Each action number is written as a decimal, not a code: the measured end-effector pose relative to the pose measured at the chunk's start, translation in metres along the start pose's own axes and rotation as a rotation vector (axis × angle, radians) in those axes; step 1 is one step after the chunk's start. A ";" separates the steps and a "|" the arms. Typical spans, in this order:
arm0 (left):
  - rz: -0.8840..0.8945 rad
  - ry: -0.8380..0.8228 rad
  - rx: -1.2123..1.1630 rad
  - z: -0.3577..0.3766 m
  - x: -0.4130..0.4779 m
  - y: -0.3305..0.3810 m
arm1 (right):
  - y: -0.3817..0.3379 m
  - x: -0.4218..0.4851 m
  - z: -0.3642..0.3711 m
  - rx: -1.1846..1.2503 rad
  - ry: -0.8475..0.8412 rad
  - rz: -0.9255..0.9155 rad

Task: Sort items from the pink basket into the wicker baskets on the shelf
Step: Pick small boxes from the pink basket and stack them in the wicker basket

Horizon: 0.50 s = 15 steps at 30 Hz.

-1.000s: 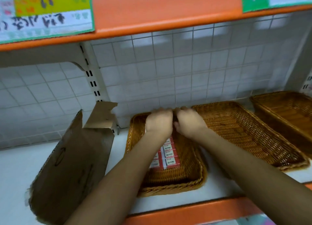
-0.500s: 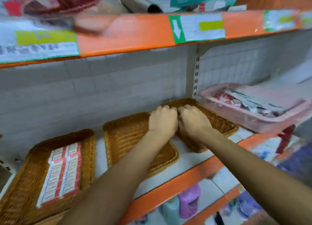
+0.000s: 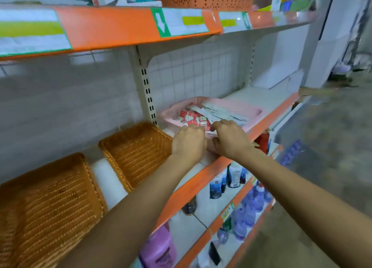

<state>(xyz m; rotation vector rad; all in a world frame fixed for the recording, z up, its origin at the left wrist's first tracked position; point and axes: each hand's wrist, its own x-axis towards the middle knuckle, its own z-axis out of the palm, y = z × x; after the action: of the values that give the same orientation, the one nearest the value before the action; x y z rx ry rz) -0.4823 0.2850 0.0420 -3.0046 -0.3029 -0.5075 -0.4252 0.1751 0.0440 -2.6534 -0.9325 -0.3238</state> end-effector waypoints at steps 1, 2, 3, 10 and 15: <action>0.002 -0.014 -0.012 0.004 0.007 0.001 | 0.006 0.005 0.001 0.010 -0.008 0.007; 0.000 -0.024 -0.035 0.009 0.014 0.001 | 0.012 0.011 0.003 0.018 -0.011 0.010; -0.006 -0.030 -0.062 0.014 0.023 -0.001 | 0.017 0.018 0.006 0.027 -0.011 0.013; -0.092 -0.071 -0.135 0.042 0.096 -0.024 | 0.042 0.082 0.029 -0.025 -0.041 -0.016; -0.127 -0.235 -0.111 0.062 0.138 -0.044 | 0.050 0.132 0.039 -0.045 -0.165 -0.082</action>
<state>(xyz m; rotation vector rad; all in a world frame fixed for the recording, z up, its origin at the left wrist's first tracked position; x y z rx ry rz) -0.3436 0.3595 0.0313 -3.1706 -0.5003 -0.1838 -0.2884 0.2268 0.0382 -2.7206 -1.0982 -0.1468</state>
